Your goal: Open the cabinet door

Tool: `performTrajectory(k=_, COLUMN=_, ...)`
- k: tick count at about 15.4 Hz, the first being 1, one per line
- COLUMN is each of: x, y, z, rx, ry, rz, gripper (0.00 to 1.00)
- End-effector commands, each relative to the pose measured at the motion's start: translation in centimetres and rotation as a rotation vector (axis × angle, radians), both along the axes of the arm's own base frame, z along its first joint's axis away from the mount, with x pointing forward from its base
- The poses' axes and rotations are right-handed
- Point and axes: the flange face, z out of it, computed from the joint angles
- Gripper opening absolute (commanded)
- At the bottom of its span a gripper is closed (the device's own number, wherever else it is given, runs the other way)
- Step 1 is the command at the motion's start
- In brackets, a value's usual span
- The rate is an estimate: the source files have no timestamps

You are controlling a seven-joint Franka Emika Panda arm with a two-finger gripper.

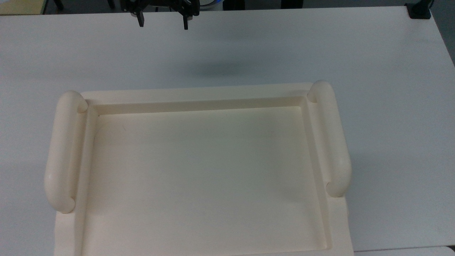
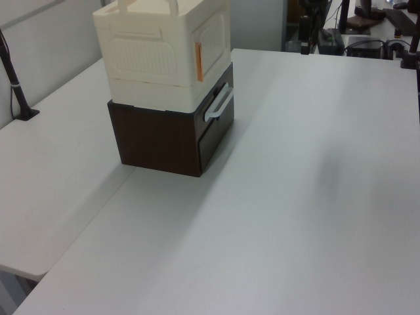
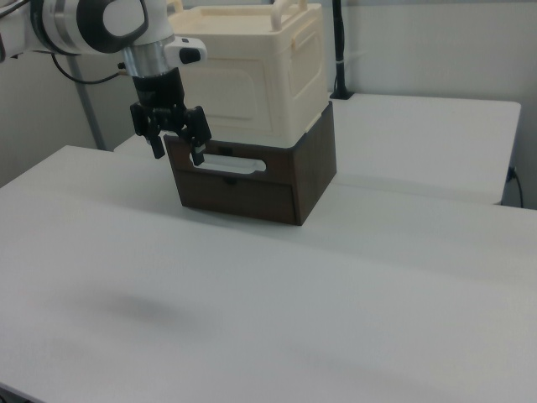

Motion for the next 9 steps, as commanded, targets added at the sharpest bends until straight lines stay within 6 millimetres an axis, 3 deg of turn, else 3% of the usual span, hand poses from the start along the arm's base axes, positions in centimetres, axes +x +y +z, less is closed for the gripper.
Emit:
performTrajectory(k=1, x=-0.5, y=0.0, z=0.5, rx=-0.015, ry=-0.009, rz=-0.01, gripper=1.0)
performTrajectory(k=6, x=0.5, y=0.6, z=0.4, rx=0.0, ry=-0.062, rz=0.044, gripper=1.0)
performTrajectory(k=9, x=2.2, y=2.6, z=0.5, rx=0.023, ry=-0.11, rz=0.062, gripper=1.0)
